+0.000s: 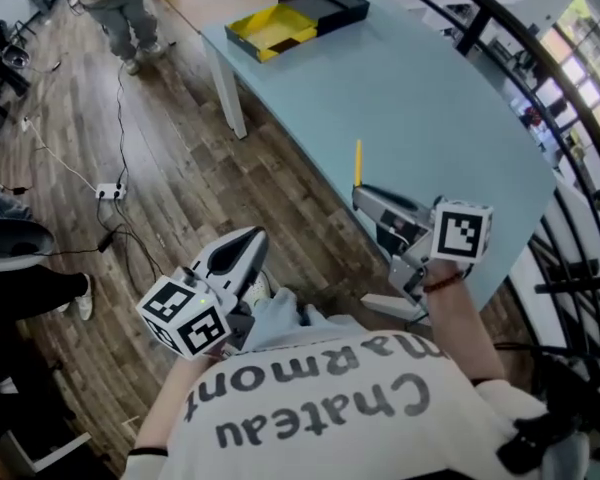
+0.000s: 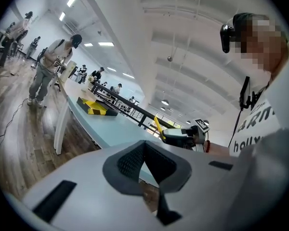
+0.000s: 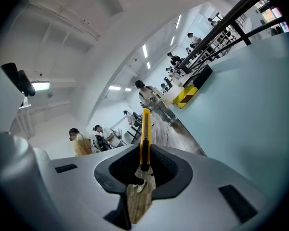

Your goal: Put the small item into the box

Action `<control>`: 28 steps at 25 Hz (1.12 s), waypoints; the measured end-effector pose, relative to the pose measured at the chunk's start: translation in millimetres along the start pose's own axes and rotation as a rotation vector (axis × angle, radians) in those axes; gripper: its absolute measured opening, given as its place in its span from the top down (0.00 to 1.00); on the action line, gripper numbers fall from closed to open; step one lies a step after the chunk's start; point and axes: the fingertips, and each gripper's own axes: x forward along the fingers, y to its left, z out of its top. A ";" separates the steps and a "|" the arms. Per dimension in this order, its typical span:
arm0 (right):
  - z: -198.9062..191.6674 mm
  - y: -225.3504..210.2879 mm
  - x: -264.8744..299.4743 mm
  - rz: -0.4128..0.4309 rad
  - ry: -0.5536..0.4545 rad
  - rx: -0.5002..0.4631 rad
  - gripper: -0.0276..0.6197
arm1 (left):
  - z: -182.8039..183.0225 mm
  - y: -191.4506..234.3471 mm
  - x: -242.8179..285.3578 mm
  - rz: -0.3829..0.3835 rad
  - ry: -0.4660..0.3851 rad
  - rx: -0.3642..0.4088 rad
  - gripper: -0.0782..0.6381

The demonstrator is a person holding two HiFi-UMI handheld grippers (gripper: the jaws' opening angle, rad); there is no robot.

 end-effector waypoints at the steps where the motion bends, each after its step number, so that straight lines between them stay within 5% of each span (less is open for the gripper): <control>1: 7.1 1.7 9.1 -0.002 -0.010 -0.002 0.82 | 8.0 7.4 1.3 -0.010 0.005 0.007 0.89; 16: 76.1 28.4 129.0 -0.029 -0.126 -0.022 0.82 | 114.9 118.9 6.4 -0.118 0.010 0.094 0.89; 28: 85.7 4.1 195.4 -0.043 -0.071 0.037 0.82 | 128.1 174.7 17.4 -0.102 0.008 0.038 0.89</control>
